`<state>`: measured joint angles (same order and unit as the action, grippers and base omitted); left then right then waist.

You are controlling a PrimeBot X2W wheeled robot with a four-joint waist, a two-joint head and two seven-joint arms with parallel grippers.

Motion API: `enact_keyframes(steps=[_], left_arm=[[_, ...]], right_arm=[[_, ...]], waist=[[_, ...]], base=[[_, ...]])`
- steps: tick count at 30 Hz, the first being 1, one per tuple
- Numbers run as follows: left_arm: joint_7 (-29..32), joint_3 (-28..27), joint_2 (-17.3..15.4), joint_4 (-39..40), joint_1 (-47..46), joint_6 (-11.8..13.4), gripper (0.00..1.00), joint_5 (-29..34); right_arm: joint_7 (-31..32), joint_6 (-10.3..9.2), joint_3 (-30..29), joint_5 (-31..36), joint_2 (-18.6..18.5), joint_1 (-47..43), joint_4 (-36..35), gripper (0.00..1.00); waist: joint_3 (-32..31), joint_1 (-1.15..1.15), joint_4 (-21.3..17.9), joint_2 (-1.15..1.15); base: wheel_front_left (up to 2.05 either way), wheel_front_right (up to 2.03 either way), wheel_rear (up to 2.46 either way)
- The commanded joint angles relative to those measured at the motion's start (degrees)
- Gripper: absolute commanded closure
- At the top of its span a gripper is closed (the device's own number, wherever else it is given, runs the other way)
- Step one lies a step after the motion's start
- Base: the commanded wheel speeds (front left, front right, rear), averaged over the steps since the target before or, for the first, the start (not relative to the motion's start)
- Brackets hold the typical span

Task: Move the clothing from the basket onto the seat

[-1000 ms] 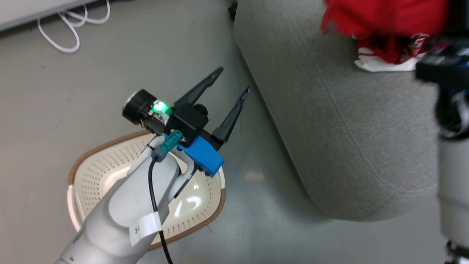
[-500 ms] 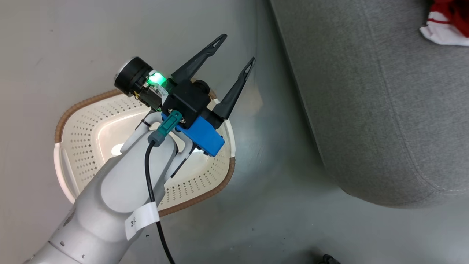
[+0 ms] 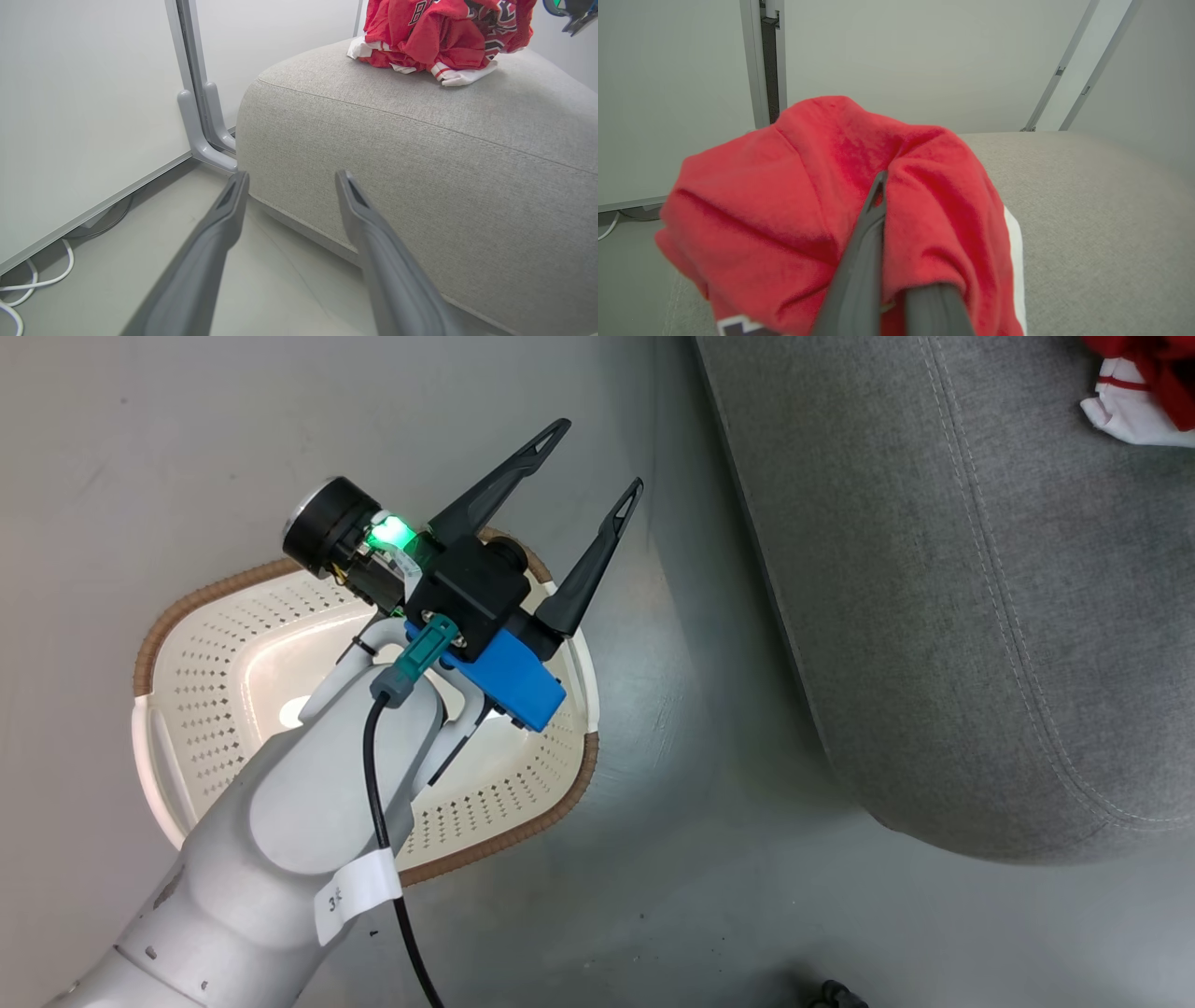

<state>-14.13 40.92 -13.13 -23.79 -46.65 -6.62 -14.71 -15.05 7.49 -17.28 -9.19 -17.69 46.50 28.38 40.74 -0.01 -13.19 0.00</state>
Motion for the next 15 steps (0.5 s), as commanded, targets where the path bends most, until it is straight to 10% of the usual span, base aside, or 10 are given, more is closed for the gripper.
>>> enact_keyframes(steps=[1, 2, 3, 15], left_arm=[[-0.17, -0.07, -0.16, -0.11, -0.88, 0.24, 0.00, -0.34], [-0.22, -0.06, -0.19, -0.18, -0.81, 0.30, 0.00, -0.38], [-0.27, -0.07, -0.19, -0.31, -0.66, 0.39, 0.00, -0.32], [-1.12, -2.40, 1.97, -1.25, 4.31, 1.64, 0.00, -2.88]], right_arm=[[-0.19, 0.01, -0.21, -0.22, 0.43, -0.67, 0.27, 0.72], [-0.19, 0.01, -0.37, -0.21, 0.73, -1.07, 0.32, 0.50], [-0.18, 0.01, -0.62, -0.48, 1.11, -1.60, 0.31, 0.00], [-0.19, 0.01, -2.29, 1.62, 4.34, -15.74, -6.77, 0.00]], waist=[[-0.30, 0.01, 0.13, 0.00], [-0.54, 0.01, 0.15, 0.00], [-0.94, 0.01, 0.17, 0.00], [-10.60, 0.01, 1.27, 0.00]], base=[[0.00, 0.00, 0.00], [0.00, 0.00, 0.00], [0.00, 0.00, 0.00], [0.00, 0.00, 0.00]])
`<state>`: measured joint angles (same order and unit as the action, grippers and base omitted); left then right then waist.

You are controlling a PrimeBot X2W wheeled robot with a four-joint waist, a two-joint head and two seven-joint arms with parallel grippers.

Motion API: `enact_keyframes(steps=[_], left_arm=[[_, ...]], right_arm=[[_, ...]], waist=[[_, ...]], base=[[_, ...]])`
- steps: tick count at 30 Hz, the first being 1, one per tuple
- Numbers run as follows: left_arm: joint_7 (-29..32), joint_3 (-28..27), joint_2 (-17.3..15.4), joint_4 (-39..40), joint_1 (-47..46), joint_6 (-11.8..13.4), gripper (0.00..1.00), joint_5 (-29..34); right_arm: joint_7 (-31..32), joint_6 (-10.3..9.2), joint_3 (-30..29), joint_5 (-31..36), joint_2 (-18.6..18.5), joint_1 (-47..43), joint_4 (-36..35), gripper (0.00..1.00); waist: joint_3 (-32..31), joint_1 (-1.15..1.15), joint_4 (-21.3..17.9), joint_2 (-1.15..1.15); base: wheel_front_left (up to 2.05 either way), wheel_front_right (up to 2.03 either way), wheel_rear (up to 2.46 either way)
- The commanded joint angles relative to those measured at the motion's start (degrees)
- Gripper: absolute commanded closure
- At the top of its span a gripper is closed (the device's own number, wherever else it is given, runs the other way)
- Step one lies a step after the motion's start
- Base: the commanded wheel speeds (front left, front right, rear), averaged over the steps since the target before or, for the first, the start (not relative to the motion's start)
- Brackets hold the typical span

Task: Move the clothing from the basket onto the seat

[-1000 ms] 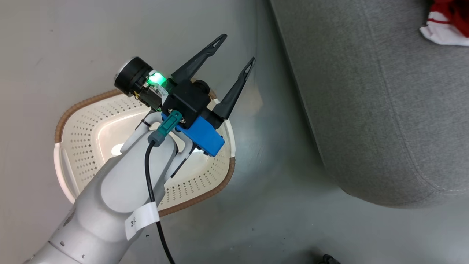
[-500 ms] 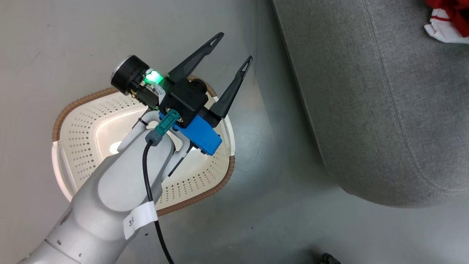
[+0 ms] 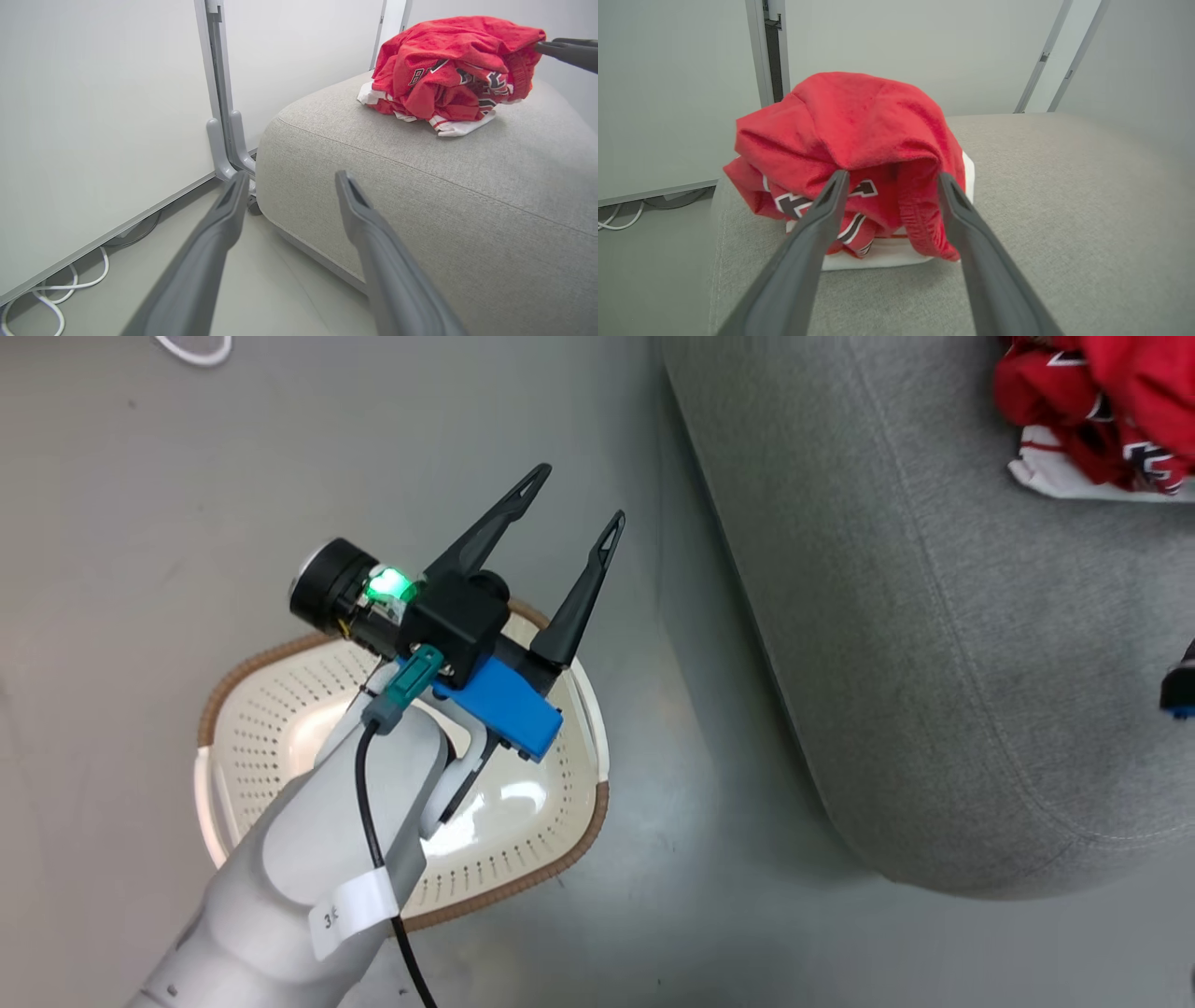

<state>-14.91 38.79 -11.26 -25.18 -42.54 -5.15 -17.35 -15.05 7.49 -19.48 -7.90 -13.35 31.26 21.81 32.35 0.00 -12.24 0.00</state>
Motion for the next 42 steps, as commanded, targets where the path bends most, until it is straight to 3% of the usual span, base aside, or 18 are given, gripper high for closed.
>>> enact_keyframes(steps=[1, 12, 18, 26, 42], left_arm=[[-0.34, -0.80, 0.07, 0.42, 1.03, 0.25, 0.00, -0.39], [-0.34, -10.18, -0.06, 4.89, 12.15, 2.32, 0.00, -0.44], [-0.34, -16.15, 0.36, 7.47, 18.23, 2.85, 0.00, 0.45], [-0.29, -24.44, 1.90, 9.50, 25.20, 3.04, 0.00, 1.95], [-0.31, -35.14, 5.67, 9.54, 34.84, -0.42, 0.00, 4.95]], right_arm=[[-0.19, 0.01, 0.22, 0.56, 0.42, -1.91, -0.92, 0.00], [-0.18, 0.01, 9.22, 1.29, 3.67, -11.70, -10.35, 0.00], [-0.18, 0.01, 14.52, 0.63, 3.85, -14.15, -12.53, 0.00], [-0.19, 0.01, 17.16, 0.56, 4.57, -17.56, -15.43, 0.00], [-0.19, 0.01, 18.21, 0.34, 7.90, -25.60, -13.82, 0.00]], waist=[[-3.38, 0.00, 0.39, 0.00], [-14.31, 0.00, 2.55, 0.00], [-19.19, 0.00, 5.45, 0.00], [-23.80, 0.00, 9.95, 0.00], [-28.39, 0.00, 14.37, 0.00]], base=[[0.00, 0.00, 0.00], [0.00, 0.00, 0.00], [0.00, 0.00, 0.00], [0.00, 0.00, 0.00], [0.00, 0.00, 0.00]])
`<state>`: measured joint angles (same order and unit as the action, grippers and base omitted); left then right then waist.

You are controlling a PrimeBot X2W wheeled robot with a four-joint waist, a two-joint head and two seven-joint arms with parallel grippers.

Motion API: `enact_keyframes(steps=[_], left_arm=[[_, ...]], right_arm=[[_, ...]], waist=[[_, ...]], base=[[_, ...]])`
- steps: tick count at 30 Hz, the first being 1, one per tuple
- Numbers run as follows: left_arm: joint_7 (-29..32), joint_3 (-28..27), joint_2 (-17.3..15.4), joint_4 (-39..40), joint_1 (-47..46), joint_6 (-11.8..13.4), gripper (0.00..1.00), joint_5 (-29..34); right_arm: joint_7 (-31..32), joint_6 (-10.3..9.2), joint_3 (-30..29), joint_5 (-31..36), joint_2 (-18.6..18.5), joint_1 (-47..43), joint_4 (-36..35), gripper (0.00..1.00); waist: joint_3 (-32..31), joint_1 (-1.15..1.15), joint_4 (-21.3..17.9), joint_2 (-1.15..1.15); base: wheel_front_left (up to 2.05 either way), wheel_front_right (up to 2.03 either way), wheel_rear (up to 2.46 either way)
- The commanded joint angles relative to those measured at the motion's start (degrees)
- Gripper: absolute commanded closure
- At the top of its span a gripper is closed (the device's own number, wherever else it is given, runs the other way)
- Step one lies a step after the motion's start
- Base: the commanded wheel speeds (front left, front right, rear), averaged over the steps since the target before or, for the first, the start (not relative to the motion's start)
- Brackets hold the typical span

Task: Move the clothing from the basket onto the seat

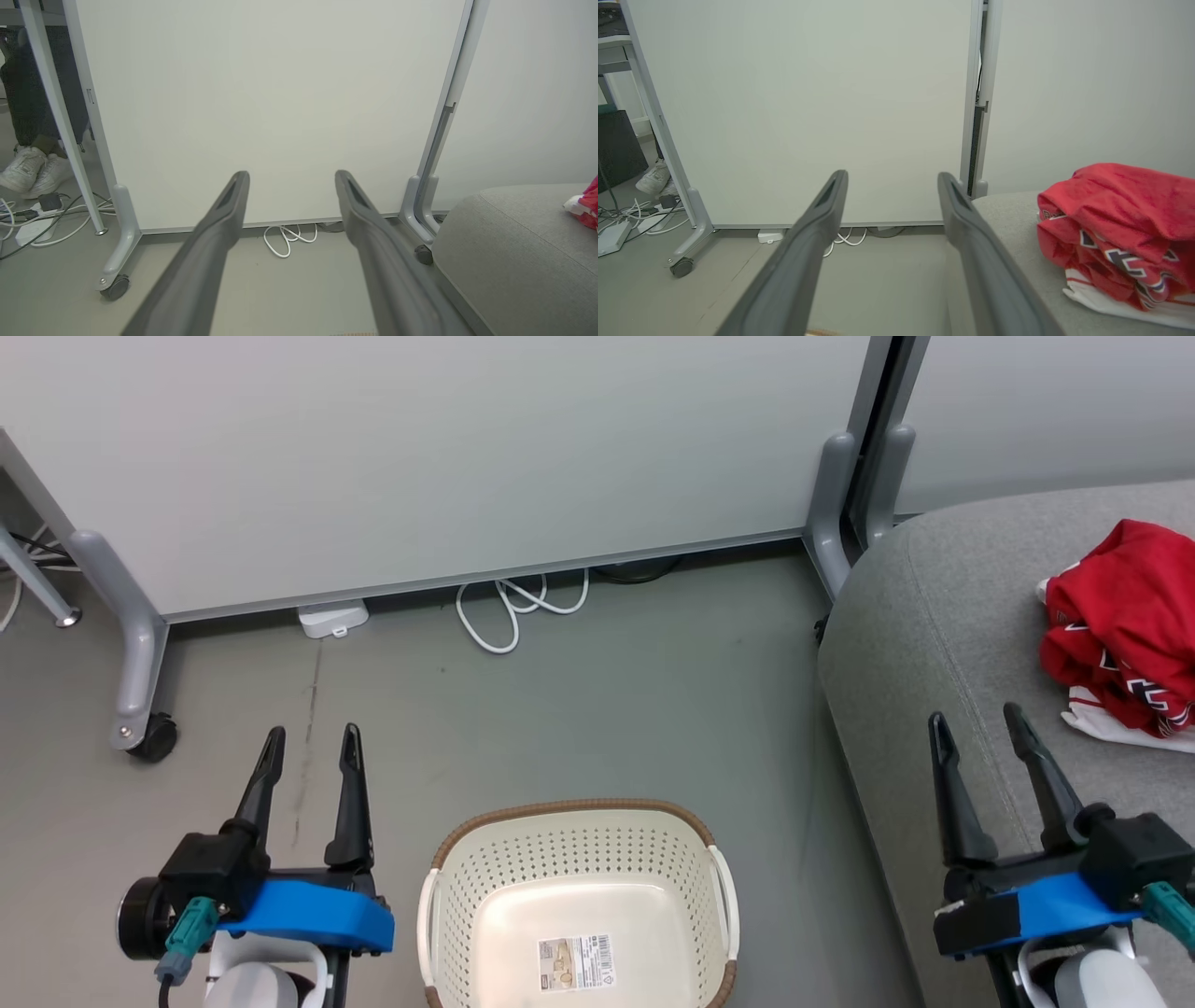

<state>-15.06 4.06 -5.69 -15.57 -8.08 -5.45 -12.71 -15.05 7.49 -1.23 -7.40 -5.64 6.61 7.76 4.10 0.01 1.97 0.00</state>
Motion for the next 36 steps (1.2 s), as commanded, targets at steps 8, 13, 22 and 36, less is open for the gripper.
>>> enact_keyframes(steps=[8, 13, 22, 36], left_arm=[[-0.16, -1.92, 1.29, -2.23, 1.93, -1.29, 0.00, 2.02], [-0.16, -2.16, 1.75, -3.75, 1.96, -1.70, 0.00, 2.80], [-0.17, -2.63, 2.26, -4.83, 1.52, -2.01, 0.00, 3.80], [2.43, -3.74, 2.49, -6.20, 2.27, -1.69, 1.00, -2.55]], right_arm=[[-0.19, 0.01, -0.01, -0.04, 1.04, -2.27, 2.43, 0.00], [-0.19, 0.01, -0.03, -0.16, 1.32, -2.55, 3.51, 0.00], [-0.19, 0.01, 0.20, -0.02, 1.57, -2.57, 4.20, 0.00], [2.15, 0.00, -0.29, -6.74, 1.76, -1.98, 6.10, 1.00]], waist=[[-0.66, -0.01, 0.40, 0.00], [-0.89, -0.01, 0.46, 0.00], [-1.03, -0.01, 0.50, 0.00], [-1.13, -0.01, 0.37, 0.00]], base=[[0.00, 0.00, 0.00], [0.00, 0.00, 0.00], [0.00, 0.00, 0.00], [0.00, 0.00, 0.00]])
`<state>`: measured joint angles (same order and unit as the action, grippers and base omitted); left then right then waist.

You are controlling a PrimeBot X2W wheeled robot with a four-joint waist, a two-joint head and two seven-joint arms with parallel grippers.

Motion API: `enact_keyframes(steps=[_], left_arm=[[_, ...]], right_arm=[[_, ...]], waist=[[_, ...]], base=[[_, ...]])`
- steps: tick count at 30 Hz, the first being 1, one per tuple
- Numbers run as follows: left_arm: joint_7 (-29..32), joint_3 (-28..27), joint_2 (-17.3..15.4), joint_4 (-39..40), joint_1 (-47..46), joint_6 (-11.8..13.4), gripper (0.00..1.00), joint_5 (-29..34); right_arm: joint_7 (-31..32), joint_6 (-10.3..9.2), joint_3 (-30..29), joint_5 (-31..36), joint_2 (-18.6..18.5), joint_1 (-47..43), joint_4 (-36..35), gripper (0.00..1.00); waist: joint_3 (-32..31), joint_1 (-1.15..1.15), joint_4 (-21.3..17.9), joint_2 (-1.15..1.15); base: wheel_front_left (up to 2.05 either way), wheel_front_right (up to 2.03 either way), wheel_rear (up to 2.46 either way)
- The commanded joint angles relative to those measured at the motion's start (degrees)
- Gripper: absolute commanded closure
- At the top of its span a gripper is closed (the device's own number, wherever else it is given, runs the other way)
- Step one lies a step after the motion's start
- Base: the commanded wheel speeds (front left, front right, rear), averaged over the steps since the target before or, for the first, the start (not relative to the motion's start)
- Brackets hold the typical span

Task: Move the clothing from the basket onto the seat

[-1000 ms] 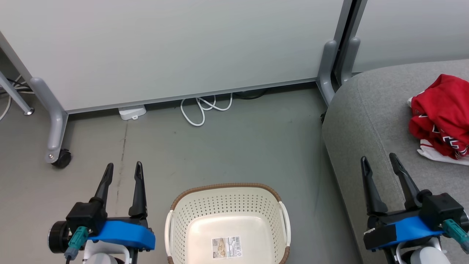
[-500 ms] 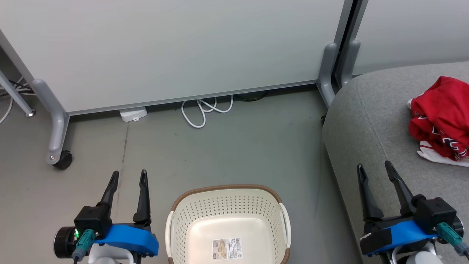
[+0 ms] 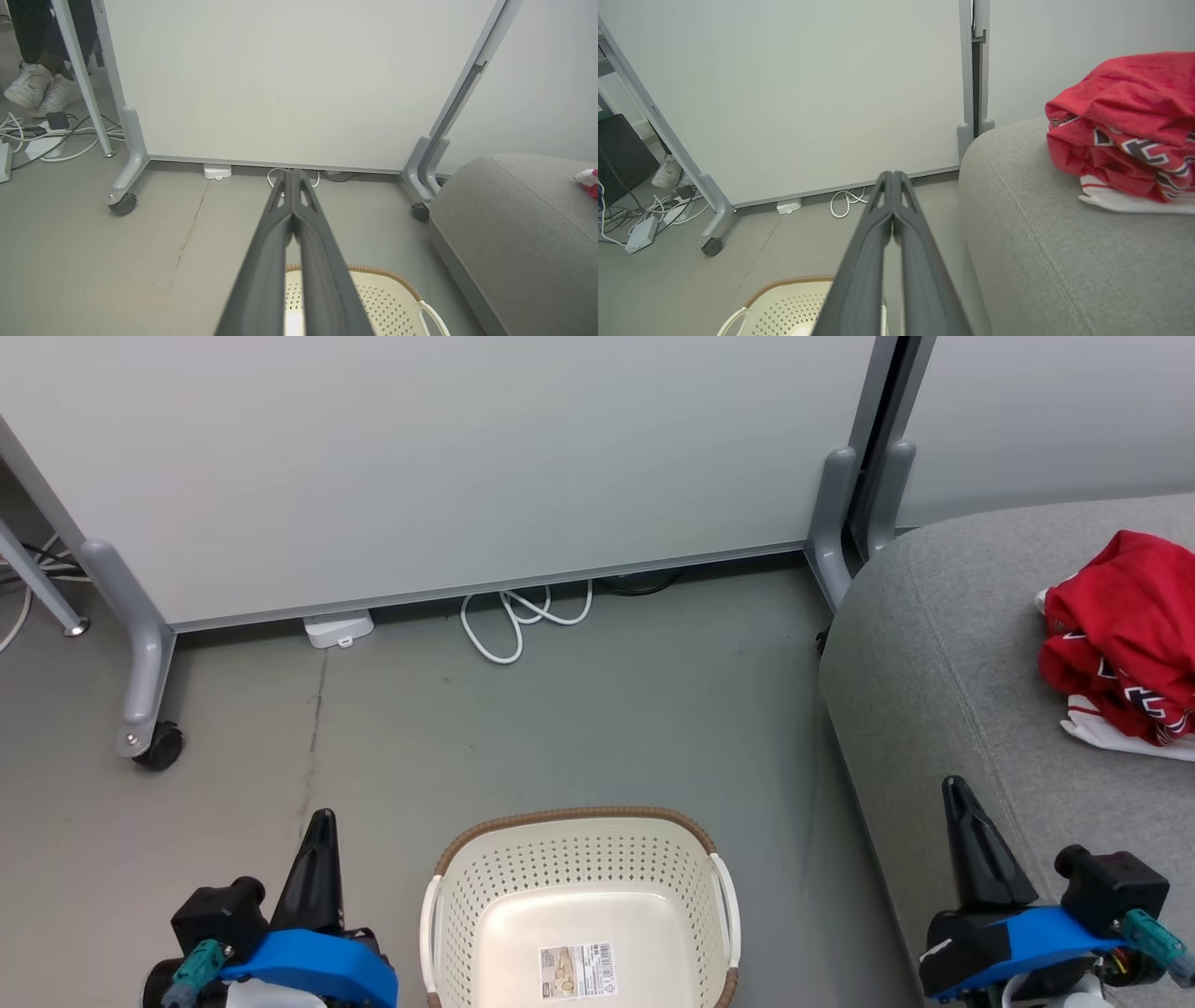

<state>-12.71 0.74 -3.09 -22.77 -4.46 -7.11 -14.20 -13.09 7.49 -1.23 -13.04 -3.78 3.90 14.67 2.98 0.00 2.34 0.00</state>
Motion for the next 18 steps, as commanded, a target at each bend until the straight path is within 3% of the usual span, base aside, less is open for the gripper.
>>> enact_keyframes(steps=[1, 18], left_arm=[[0.35, -0.50, -0.09, 1.14, -1.34, -0.04, 1.00, -2.20], [4.40, -1.81, -0.04, 3.22, -1.30, -0.13, 1.00, -19.47]], right_arm=[[0.48, 0.00, -0.36, -2.25, -0.08, 0.73, -0.84, 1.00], [4.68, 0.00, -1.38, -19.74, 0.14, 1.03, -1.06, 1.00]], waist=[[-0.02, 0.00, -0.02, 0.00], [-0.42, 0.00, -0.35, 0.00]], base=[[0.00, 0.00, 0.00], [0.00, 0.00, 0.00]])
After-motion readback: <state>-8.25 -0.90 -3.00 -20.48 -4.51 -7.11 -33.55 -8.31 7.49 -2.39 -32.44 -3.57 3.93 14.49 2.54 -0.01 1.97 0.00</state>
